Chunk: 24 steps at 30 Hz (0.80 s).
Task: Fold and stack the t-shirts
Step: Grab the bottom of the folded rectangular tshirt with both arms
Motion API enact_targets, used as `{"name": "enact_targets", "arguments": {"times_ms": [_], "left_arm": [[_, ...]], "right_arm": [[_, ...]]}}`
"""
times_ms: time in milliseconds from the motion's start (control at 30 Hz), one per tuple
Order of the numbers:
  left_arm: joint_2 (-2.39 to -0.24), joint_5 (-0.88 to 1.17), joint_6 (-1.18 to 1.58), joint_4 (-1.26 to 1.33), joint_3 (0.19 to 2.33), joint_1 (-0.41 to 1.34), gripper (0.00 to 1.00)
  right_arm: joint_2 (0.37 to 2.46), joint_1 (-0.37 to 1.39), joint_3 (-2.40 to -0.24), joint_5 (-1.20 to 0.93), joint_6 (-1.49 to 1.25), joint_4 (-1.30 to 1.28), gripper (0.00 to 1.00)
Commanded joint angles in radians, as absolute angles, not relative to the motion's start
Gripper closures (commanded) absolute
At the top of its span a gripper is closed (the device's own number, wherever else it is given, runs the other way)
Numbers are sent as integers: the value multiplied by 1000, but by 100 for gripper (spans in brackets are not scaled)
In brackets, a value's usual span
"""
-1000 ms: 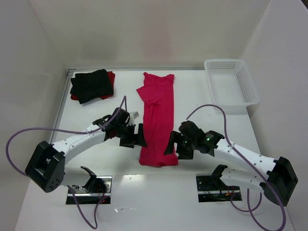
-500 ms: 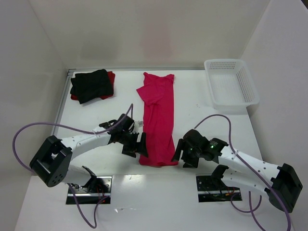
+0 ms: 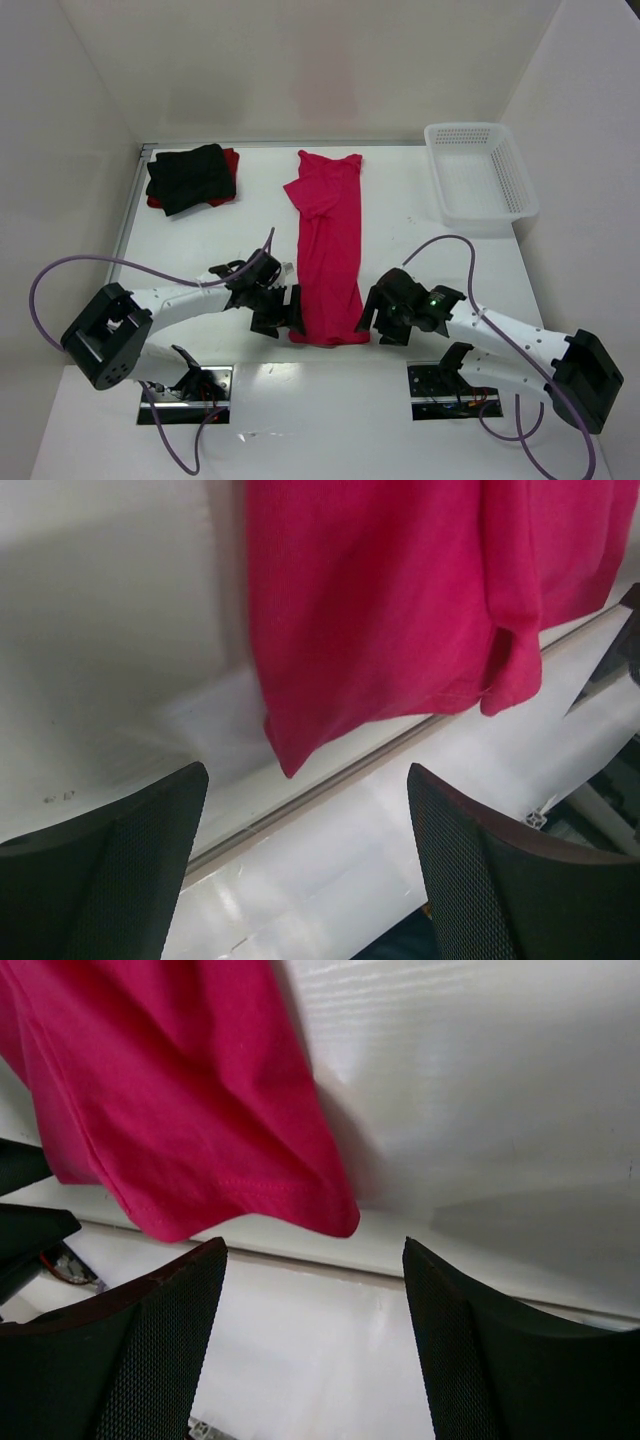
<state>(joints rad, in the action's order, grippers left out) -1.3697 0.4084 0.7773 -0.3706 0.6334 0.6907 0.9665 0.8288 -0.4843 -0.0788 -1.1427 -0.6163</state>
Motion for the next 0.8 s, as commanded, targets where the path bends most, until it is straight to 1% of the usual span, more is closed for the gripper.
{"name": "enact_targets", "arguments": {"times_ms": [0, 100, 167, 200, 300, 367, 467, 533, 667, 733, 767], "left_arm": [[-1368, 377, 813, -307, 629, 693, 12], [-1397, 377, 813, -278, 650, 693, 15], [-1420, 377, 813, -267, 650, 704, 15], [-1434, 377, 813, -258, 660, 704, 16], [-1457, 377, 813, -258, 669, 713, 17], [-1457, 377, 813, -258, 669, 713, 20], [-1466, 377, 813, -258, 669, 713, 23], [-1466, 377, 813, -258, 669, 713, 23], [-1466, 377, 822, -258, 669, 713, 26], [-1457, 377, 822, -270, 669, 713, 29], [-1457, 368, 822, -279, 669, 713, 31]], "right_arm": [[1003, 839, -511, -21, -1129, -552, 23], [1012, 839, -511, -12, -1129, -542, 25], [1012, 839, -511, -12, -1129, -541, 28], [1012, 839, -511, -3, -1129, -528, 31], [1032, 839, -492, -3, -1129, -508, 33], [1045, 839, -482, -14, -1129, -485, 38], [1065, 839, -482, -35, -1129, -456, 40], [1075, 839, -482, -35, -1120, -443, 44], [1127, 839, -482, -44, -1101, -414, 44], [1141, 839, -482, -44, -1101, -414, 47], [1141, 839, -482, -44, -1101, -414, 47]]}}
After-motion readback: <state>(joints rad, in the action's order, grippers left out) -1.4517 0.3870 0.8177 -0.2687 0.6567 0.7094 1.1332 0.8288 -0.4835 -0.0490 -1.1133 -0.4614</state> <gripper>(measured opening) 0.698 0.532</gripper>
